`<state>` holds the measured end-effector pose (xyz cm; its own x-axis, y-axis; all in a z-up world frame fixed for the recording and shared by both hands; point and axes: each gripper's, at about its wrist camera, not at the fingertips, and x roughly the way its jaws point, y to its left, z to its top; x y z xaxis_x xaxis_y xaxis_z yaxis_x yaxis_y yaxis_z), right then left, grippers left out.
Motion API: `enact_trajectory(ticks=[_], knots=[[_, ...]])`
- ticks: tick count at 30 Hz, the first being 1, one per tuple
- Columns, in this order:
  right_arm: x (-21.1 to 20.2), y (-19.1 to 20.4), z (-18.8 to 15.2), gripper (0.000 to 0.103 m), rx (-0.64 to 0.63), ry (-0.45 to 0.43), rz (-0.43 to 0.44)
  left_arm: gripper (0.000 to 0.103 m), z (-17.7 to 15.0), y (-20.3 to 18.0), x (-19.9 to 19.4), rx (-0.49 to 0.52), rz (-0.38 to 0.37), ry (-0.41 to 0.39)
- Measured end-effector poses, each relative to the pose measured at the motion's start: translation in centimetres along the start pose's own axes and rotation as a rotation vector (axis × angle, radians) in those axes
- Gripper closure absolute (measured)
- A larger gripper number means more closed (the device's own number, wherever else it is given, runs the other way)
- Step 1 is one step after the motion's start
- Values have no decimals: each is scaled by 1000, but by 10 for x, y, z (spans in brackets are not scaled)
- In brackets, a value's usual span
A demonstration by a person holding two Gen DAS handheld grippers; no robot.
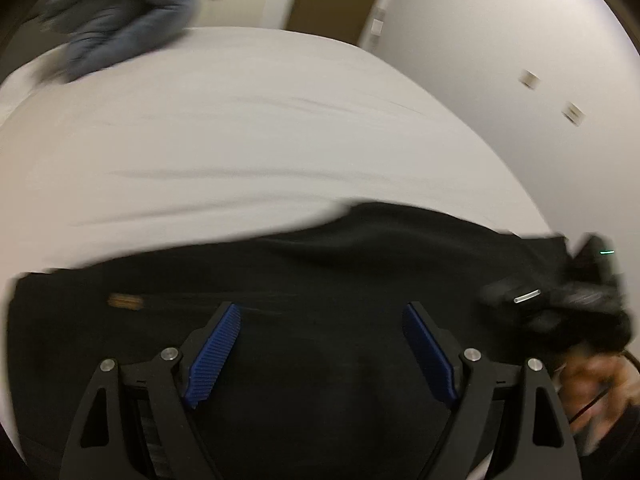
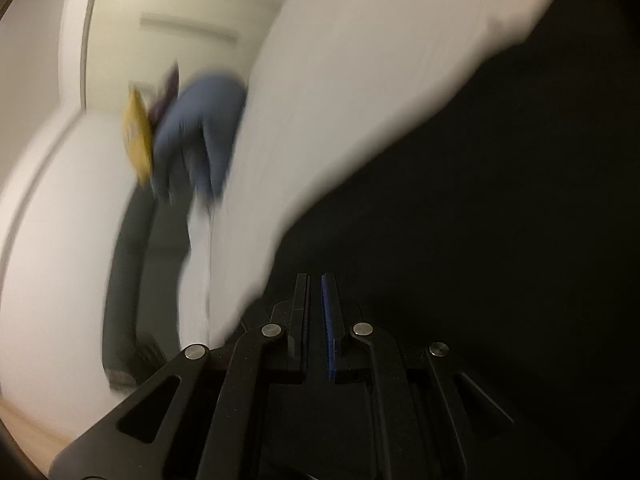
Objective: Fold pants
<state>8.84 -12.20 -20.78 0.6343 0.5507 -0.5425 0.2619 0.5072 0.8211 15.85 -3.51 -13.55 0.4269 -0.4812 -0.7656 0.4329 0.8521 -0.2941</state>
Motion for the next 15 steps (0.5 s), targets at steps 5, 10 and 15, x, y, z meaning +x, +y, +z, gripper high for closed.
enact_trajectory(ticks=[5,10,15], knots=[[-9,-34,7,103,118,-109,-24,70,-17,-27,40,-38,13,101],[-121,-101,59,103,213,-318,-98,96,-15,-9,43,-87,31,138],[-224,-145,113,103,252,-485,-234,98,-24,-5,43,-99,32,128]])
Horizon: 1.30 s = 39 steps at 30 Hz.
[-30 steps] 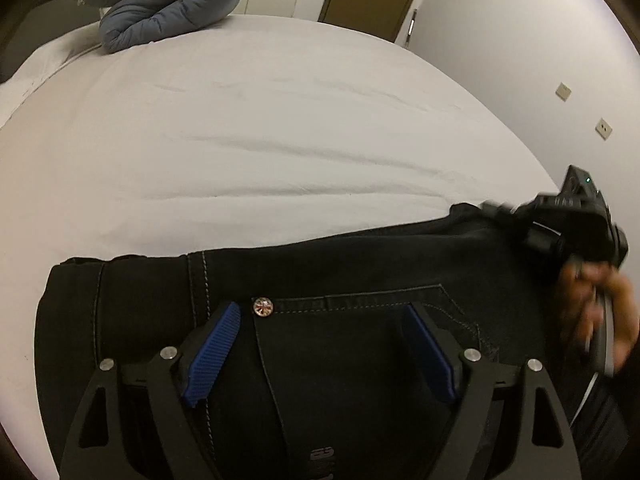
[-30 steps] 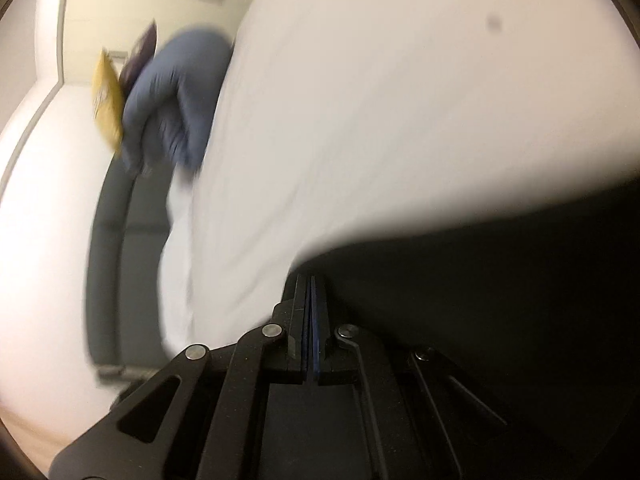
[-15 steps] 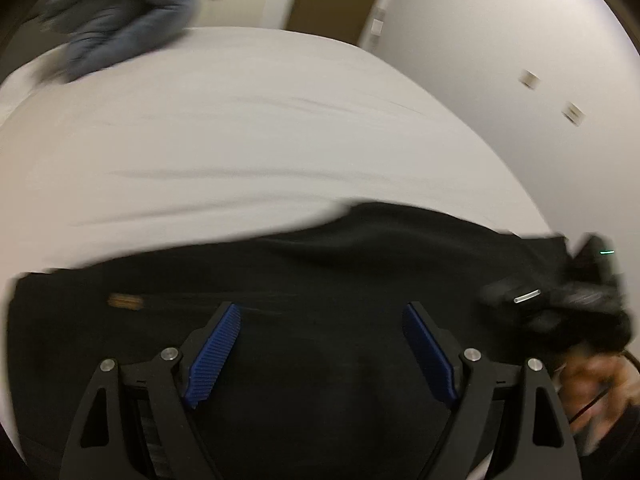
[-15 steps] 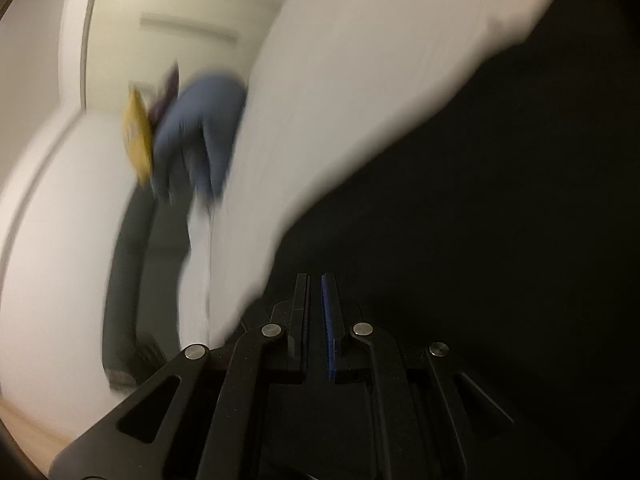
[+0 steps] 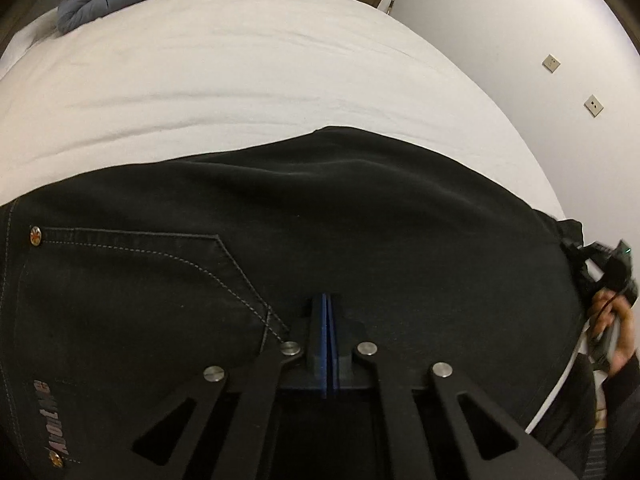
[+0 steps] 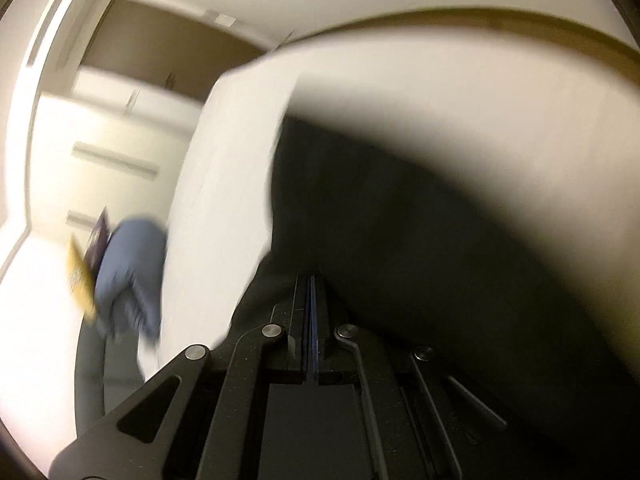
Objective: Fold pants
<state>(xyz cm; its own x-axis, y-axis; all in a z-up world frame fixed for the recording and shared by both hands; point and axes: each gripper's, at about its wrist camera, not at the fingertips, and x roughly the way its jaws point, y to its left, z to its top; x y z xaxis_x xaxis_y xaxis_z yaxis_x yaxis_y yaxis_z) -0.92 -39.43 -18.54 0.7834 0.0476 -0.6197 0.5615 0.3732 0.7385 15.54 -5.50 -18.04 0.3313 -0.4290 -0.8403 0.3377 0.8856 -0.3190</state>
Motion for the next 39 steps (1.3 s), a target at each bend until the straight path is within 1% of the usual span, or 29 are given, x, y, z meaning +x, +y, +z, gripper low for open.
enact_trajectory(ticks=[1,3,4,5,7,8,9,10,12,13,15,16,17,18,19,20,21,23,25,27,28,31,32,33,34,35,36,37,39], knots=[[-7,0,10,103,4,-30,-27,98,-1,-2,0,4,8,-5],[-31,4,18,103,4,-97,-105,98,-2,-5,2,2,10,-9],[-42,12,16,102,-2,-115,-98,98,-3,-5,2,1,7,-10],[-48,18,12,102,-10,-101,-54,98,-4,-5,3,4,9,-11],[-44,42,-16,102,-53,-14,57,98,-6,-10,5,18,16,-13],[-38,57,-39,102,-105,53,101,98,-6,-11,5,21,18,-14],[-23,81,-80,102,-163,133,136,98,-7,-11,5,20,16,-15],[-9,94,-113,102,-216,226,158,98,-10,-13,5,21,14,-16],[14,105,-163,102,-269,355,184,98,-12,-16,6,19,7,-15],[29,106,-186,102,-292,412,180,98,-13,-16,5,20,5,-14],[57,92,-210,103,-283,470,121,98,-14,-16,5,22,-3,-11],[66,85,-213,103,-264,475,109,98,-14,-14,4,20,-8,-11],[65,74,-221,103,-227,462,159,98,-11,-10,4,14,-15,-11],[52,70,-230,103,-223,438,159,98,-10,-9,4,10,-20,-13],[48,67,-222,103,-230,408,136,98,-10,-8,4,8,-21,-15],[21,52,-204,103,-238,372,108,98,-9,-6,3,9,-20,-17],[11,42,-184,103,-232,327,79,98,-10,-6,3,8,-20,-17],[-9,14,-145,103,-162,260,63,98,-7,-4,2,10,-18,-18],[-25,-14,-116,103,-112,182,38,98,-7,-3,2,11,-17,-17],[-52,-41,-85,103,-96,97,-22,98,-6,-3,1,12,-16,-18],[-66,-50,-72,103,-76,50,-56,98,-6,-3,1,12,-16,-18],[-116,-74,-48,103,-32,-92,-164,98,-5,-2,0,14,-14,-19],[-137,-82,-43,100,-42,-123,-186,98,-5,-2,0,15,-13,-19],[-151,-82,-39,97,-59,-141,-196,98,-6,-2,0,16,-12,-20],[-167,-80,-36,86,-83,-148,-212,98,-6,-3,1,17,-11,-22],[-180,-79,-40,78,-101,-139,-212,98,-6,-5,2,19,-10,-22],[-189,-78,-48,53,-108,-123,-195,98,-6,-6,2,19,-8,-23],[-202,-84,-49,36,-105,-115,-170,98,-5,-6,2,17,-7,-24],[-232,-100,-57,34,-71,-148,-95,98,-5,-8,0,9,-2,-25]])
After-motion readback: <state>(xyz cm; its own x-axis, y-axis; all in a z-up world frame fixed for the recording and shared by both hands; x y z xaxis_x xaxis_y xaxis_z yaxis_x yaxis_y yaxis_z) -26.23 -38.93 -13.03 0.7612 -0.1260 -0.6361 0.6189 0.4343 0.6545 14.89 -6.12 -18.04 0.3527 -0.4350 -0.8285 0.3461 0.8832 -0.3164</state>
